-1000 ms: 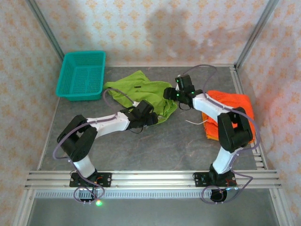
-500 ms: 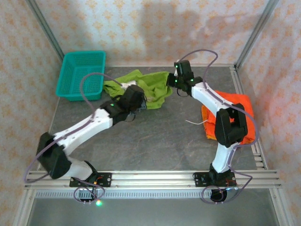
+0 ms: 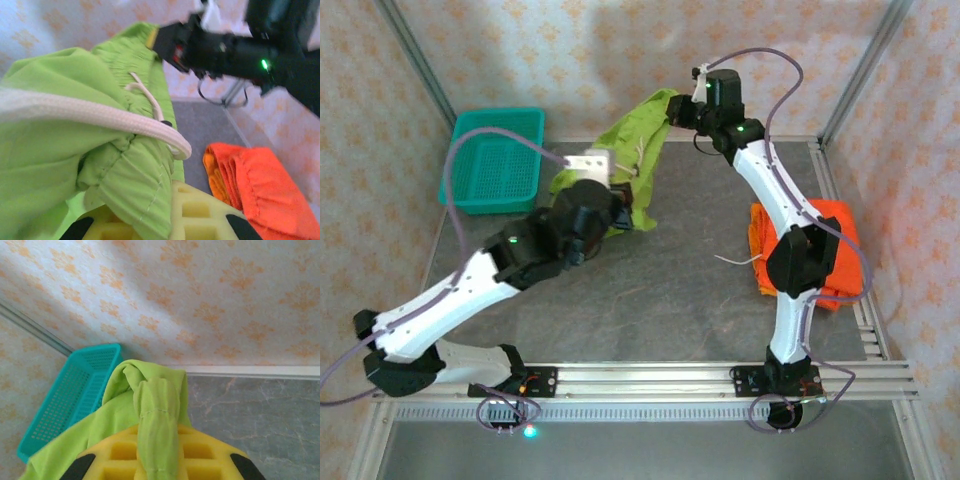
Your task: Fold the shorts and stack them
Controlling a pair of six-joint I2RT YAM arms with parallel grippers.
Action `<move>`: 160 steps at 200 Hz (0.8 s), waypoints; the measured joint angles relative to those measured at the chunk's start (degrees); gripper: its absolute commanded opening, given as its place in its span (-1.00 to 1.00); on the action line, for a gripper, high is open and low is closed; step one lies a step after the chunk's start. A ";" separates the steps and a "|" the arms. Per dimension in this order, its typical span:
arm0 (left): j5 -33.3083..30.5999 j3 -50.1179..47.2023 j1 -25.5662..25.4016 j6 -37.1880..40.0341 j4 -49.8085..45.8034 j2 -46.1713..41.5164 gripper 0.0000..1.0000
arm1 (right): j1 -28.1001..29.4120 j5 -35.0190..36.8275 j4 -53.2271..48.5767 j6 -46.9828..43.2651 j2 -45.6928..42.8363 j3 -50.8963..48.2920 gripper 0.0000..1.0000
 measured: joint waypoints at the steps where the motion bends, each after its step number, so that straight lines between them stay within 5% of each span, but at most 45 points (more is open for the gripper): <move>1: -0.13 -0.17 -0.44 -0.13 0.11 0.31 -0.74 | -0.09 -0.07 -0.20 0.02 0.09 -0.02 -1.00; 26: 0.15 -2.51 -7.08 -3.06 2.95 9.70 -0.34 | -2.75 -0.07 -2.05 -0.15 1.64 -2.99 -1.00; 52: 5.01 -2.01 -12.26 -5.07 5.64 20.90 0.42 | -7.28 1.25 -2.10 -0.52 2.95 -8.70 -0.91; 60: 5.40 -1.66 -13.35 -5.44 5.86 23.52 0.54 | -8.63 1.49 -2.25 -0.52 2.99 -10.86 -0.75; 79: 5.38 -1.77 -15.02 -4.22 5.97 25.33 0.98 | -11.34 2.45 -2.29 -0.37 2.99 -15.13 -0.05; 91: 4.35 -2.80 -15.41 -3.67 7.37 23.19 1.00 | -12.59 3.04 -1.60 -0.20 2.71 -17.16 0.21; 122: 1.42 -11.47 -12.70 -4.57 9.90 8.09 1.00 | -14.27 3.30 0.92 0.74 -1.01 -22.05 0.46; 160: 0.13 -27.08 0.94 -12.50 9.57 -11.56 1.00 | -13.66 0.17 7.08 4.33 -11.63 -31.21 0.54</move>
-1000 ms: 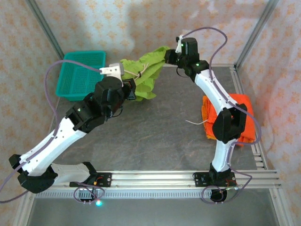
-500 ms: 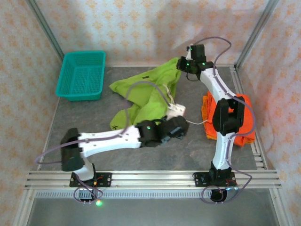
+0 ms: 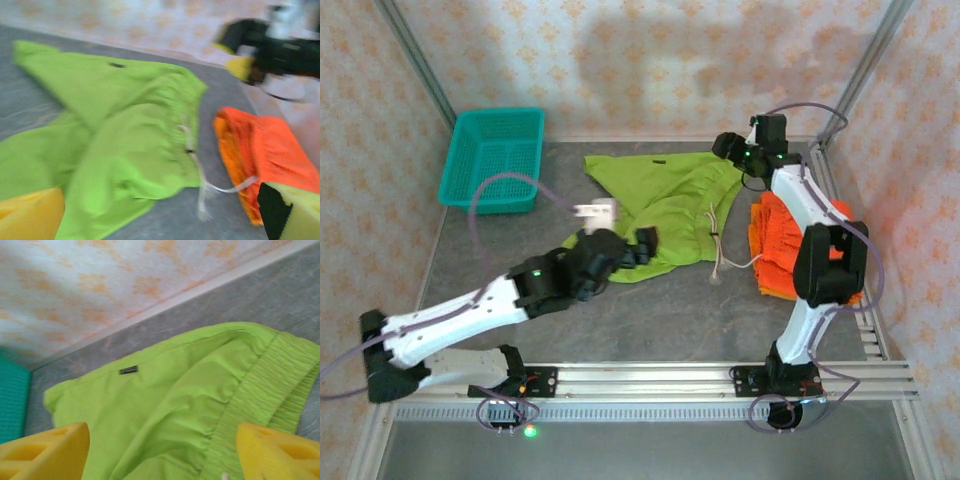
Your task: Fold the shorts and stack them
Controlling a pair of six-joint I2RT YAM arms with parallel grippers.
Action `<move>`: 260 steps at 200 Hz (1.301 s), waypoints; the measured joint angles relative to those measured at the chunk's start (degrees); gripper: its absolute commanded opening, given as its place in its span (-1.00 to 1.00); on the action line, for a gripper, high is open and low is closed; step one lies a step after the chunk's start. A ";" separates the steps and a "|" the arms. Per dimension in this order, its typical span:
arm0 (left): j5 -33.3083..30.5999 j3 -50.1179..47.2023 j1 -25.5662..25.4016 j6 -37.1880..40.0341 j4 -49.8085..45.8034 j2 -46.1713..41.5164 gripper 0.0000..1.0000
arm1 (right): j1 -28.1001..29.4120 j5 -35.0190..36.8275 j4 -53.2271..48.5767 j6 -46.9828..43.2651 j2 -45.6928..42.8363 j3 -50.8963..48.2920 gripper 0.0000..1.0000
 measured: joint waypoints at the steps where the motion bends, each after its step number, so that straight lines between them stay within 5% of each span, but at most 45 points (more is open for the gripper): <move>1: 0.09 -0.42 0.33 -0.20 0.00 -0.33 1.00 | 0.02 -0.07 0.09 -0.02 -0.22 -0.22 0.54; 55: 9.07 -21.27 21.57 -8.85 -1.81 -15.47 1.00 | 4.13 -1.60 6.95 4.09 -16.72 -18.99 0.57; 102: 23.78 -25.57 36.57 -11.43 2.84 -7.50 0.88 | 4.26 -0.07 10.01 9.11 -31.69 -37.90 0.57; 206: 36.22 -23.30 40.28 -14.47 15.47 17.09 0.23 | 4.26 2.99 9.94 13.51 -47.63 -51.12 0.55; 260: 37.66 -19.43 40.28 -14.16 19.28 24.50 -0.55 | 4.26 2.97 9.90 14.62 -48.78 -53.05 0.56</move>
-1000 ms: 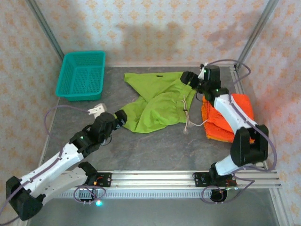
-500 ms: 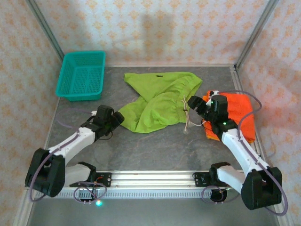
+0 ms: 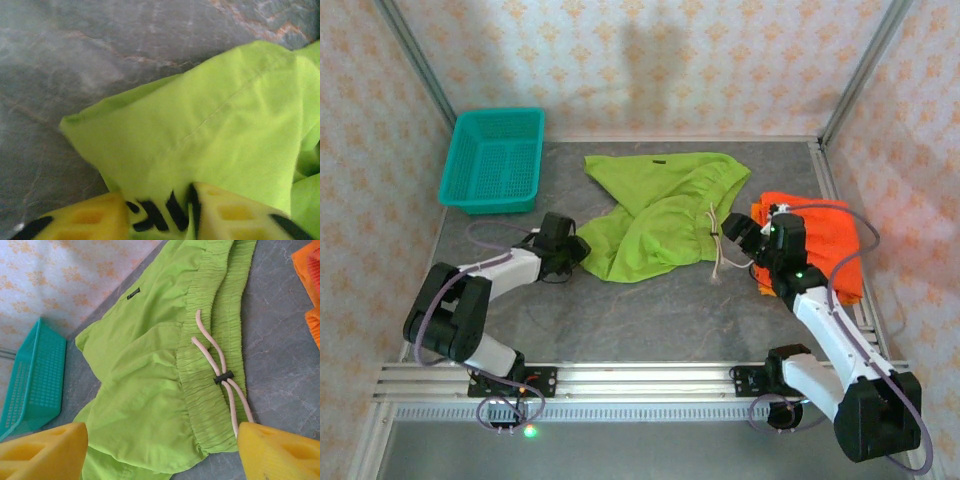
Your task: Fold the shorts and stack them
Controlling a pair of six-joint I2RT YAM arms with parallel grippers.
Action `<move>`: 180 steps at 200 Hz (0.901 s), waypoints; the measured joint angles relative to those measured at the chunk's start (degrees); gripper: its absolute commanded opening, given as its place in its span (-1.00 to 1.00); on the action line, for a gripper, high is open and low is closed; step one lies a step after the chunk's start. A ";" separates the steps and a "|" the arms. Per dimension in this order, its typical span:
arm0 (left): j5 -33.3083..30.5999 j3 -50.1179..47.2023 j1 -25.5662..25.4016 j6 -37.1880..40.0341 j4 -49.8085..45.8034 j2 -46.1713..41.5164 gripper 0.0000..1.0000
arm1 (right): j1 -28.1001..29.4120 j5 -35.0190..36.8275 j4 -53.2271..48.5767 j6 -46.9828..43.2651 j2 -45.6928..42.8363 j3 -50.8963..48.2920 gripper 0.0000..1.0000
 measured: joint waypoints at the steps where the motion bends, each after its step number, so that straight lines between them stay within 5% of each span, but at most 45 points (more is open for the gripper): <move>1: 0.04 0.04 0.00 0.24 0.00 0.04 -0.56 | 0.00 0.00 0.00 -0.02 0.00 -0.02 0.56; 27: 0.15 1.70 0.00 0.74 0.26 0.31 -1.00 | 0.00 -0.28 -0.92 1.16 -0.20 -0.79 0.47; 108: -2.45 6.60 -0.33 5.16 -8.13 -18.56 -1.00 | 3.54 0.68 -4.90 10.32 5.46 -4.15 0.25; 180: -4.63 8.35 -2.32 7.39 -12.72 -20.24 -1.00 | 12.35 2.21 1.49 20.00 17.38 -4.15 0.23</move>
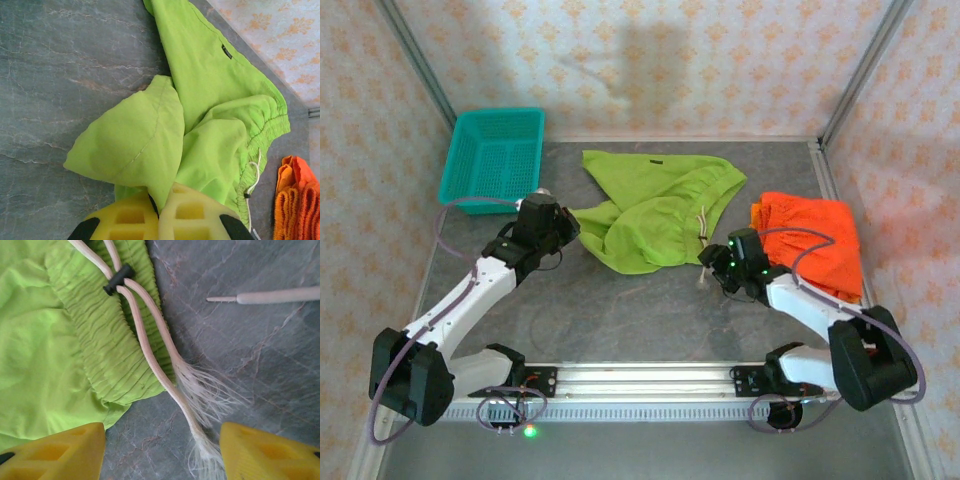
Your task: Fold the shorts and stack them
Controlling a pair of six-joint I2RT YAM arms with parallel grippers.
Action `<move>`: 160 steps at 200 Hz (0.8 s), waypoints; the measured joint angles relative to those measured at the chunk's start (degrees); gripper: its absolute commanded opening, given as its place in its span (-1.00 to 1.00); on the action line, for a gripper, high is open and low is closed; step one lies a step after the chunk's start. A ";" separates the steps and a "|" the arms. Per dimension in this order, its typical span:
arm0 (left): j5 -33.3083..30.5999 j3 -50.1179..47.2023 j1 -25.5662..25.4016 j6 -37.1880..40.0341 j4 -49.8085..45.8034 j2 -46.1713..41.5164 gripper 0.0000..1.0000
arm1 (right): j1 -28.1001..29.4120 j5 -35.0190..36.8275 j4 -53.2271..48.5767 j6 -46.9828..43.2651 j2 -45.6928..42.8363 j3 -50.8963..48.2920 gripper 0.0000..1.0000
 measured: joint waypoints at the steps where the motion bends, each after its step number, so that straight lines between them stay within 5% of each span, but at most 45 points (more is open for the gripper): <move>1: 0.00 0.00 0.00 0.00 0.00 0.00 -1.00 | 0.04 0.00 0.04 0.04 0.09 0.00 0.23; 132: -0.04 -0.17 -0.11 0.33 -0.31 0.00 -1.00 | 0.83 0.44 10.91 4.74 13.03 3.58 0.12; 160: -0.04 -0.22 -0.11 0.33 -0.33 0.00 -1.00 | 0.83 0.42 11.61 4.20 14.71 4.92 -0.03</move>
